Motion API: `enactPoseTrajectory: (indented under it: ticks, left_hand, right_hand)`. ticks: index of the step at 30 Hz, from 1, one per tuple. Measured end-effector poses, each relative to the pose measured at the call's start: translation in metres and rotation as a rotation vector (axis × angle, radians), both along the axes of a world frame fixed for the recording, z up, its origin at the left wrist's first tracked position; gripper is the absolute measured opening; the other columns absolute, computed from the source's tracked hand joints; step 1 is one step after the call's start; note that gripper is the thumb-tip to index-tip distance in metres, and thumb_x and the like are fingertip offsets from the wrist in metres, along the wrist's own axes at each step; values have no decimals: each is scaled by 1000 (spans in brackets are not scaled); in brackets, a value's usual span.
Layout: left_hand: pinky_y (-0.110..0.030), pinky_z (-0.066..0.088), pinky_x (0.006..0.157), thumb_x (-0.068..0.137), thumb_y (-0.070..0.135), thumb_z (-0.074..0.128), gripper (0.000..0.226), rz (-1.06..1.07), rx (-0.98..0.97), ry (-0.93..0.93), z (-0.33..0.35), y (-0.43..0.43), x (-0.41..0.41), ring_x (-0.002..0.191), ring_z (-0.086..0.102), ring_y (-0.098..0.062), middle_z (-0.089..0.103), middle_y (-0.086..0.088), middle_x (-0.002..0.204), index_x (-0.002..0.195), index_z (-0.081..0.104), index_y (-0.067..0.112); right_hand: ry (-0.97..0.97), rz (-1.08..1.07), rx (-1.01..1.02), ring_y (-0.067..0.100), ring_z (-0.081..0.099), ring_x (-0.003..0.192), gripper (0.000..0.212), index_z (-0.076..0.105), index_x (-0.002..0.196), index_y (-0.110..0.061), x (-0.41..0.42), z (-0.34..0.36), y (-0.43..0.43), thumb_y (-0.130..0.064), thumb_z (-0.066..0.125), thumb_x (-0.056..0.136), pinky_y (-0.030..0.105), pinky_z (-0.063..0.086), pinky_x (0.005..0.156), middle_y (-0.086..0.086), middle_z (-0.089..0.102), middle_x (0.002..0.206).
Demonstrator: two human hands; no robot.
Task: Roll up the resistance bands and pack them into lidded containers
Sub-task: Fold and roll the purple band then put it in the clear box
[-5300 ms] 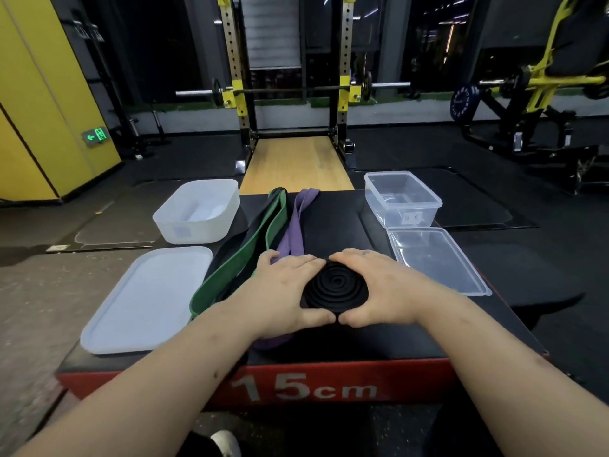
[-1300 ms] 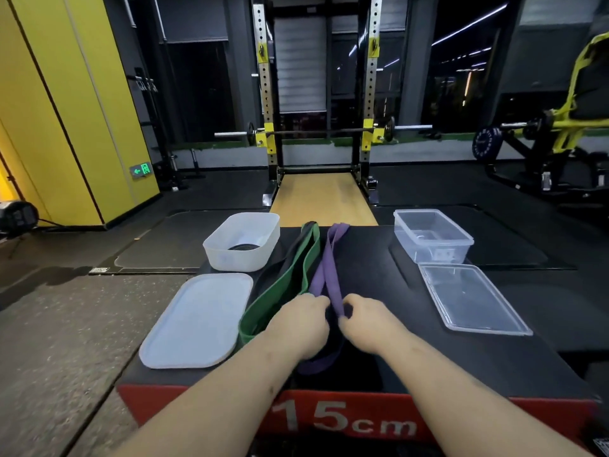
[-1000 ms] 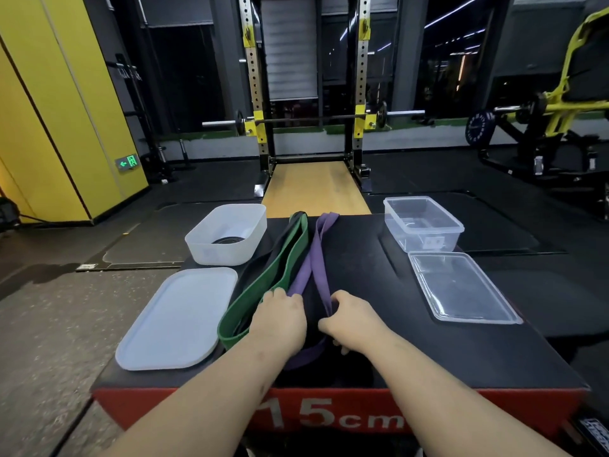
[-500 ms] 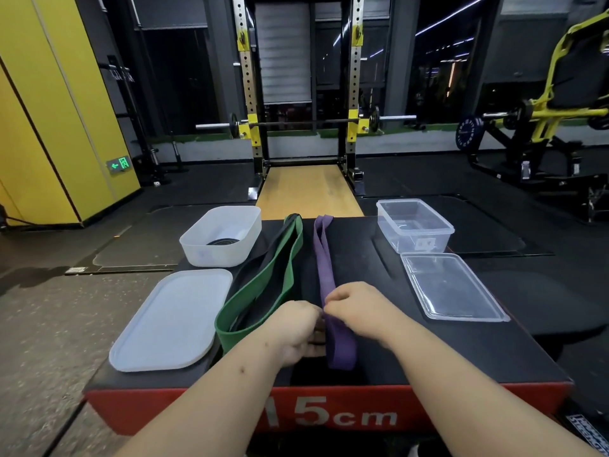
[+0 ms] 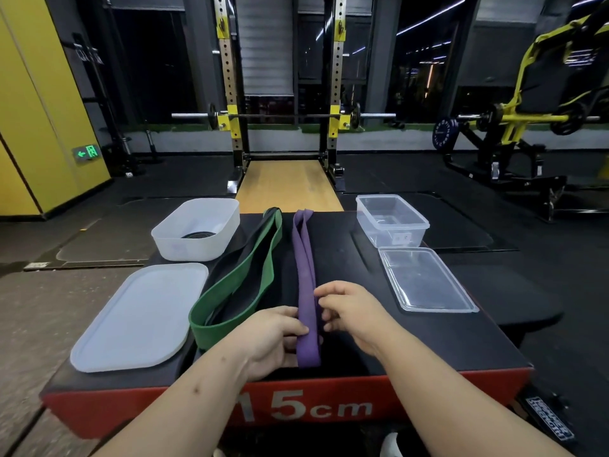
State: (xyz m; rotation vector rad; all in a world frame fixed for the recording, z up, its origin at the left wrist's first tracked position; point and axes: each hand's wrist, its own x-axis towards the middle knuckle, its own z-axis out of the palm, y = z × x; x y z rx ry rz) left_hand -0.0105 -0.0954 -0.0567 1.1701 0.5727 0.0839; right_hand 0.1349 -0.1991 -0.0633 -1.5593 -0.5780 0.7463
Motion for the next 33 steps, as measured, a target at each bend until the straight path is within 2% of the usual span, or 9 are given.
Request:
enactPoseTrajectory:
  ticks: [2, 5, 9, 14, 16, 21, 26, 29, 33]
  left_hand:
    - [-52, 57, 84, 87, -17, 49, 47, -6, 2, -50, -3, 1, -2, 93, 70, -35, 71, -27, 111, 129, 57, 0]
    - [-45, 58, 79, 85, -21, 49, 54, -30, -5, -123, -5, 2, -2, 96, 69, -38, 68, -30, 116, 132, 51, 4]
    - [-47, 58, 78, 78, -16, 56, 63, -117, 10, -152, -7, 6, 0, 99, 69, -40, 67, -31, 115, 136, 46, 5]
    - [-56, 55, 90, 96, 4, 59, 17, -41, 74, -20, 0, 11, 16, 99, 68, -40, 69, -19, 99, 113, 62, 5]
    - [-51, 57, 88, 101, 19, 58, 18, 11, 86, -11, 2, 13, 28, 95, 67, -33, 71, -15, 101, 111, 68, 7]
    - [-41, 58, 77, 101, 6, 55, 18, 34, 106, -78, 2, 16, 47, 79, 73, -27, 76, -15, 90, 102, 73, 6]
    - [-44, 59, 79, 100, 6, 56, 18, -47, 113, -50, -5, 26, 54, 78, 72, -28, 72, -14, 87, 112, 65, -4]
    - [-44, 60, 79, 99, 6, 57, 22, -38, 103, -51, -8, 36, 60, 78, 71, -29, 72, -15, 87, 113, 63, -9]
    - [-38, 57, 70, 101, 9, 55, 20, 71, 134, -92, -10, 46, 78, 72, 68, -26, 70, -14, 84, 108, 64, -8]
  right_hand:
    - [-6, -92, -106, 15, 59, 66, 7, 69, 97, -13, 5, -4, 6, -15, 62, 97, 29, 52, 55, 6, 62, 80]
    - [71, -53, -183, 21, 69, 78, 23, 70, 102, -9, 9, -3, 14, -32, 66, 97, 32, 58, 66, 8, 73, 88]
    - [214, 13, -157, 27, 76, 77, 24, 73, 105, -1, 13, 5, 27, -23, 70, 96, 35, 60, 68, 13, 79, 90]
    - [307, 7, 33, 26, 70, 87, 16, 74, 93, -7, 18, 4, 37, -7, 59, 97, 40, 58, 82, 12, 76, 95]
    - [334, 34, 50, 28, 67, 88, 19, 76, 84, -9, 20, 3, 40, -7, 60, 95, 46, 56, 90, 13, 74, 95]
    - [381, 24, -96, 26, 63, 63, 18, 68, 94, -3, 40, 3, 58, -19, 58, 94, 28, 47, 52, 12, 69, 78]
    - [421, -37, -51, 33, 75, 82, 31, 58, 121, 2, 93, 10, 100, -19, 60, 99, 38, 63, 71, 26, 76, 97]
    - [439, -52, -41, 27, 76, 71, 29, 56, 125, -2, 114, 15, 134, -13, 61, 98, 30, 61, 59, 26, 75, 103]
    - [362, -12, 44, 10, 59, 49, 19, 60, 119, -3, 136, 38, 176, -10, 57, 102, 20, 50, 47, 11, 65, 87]
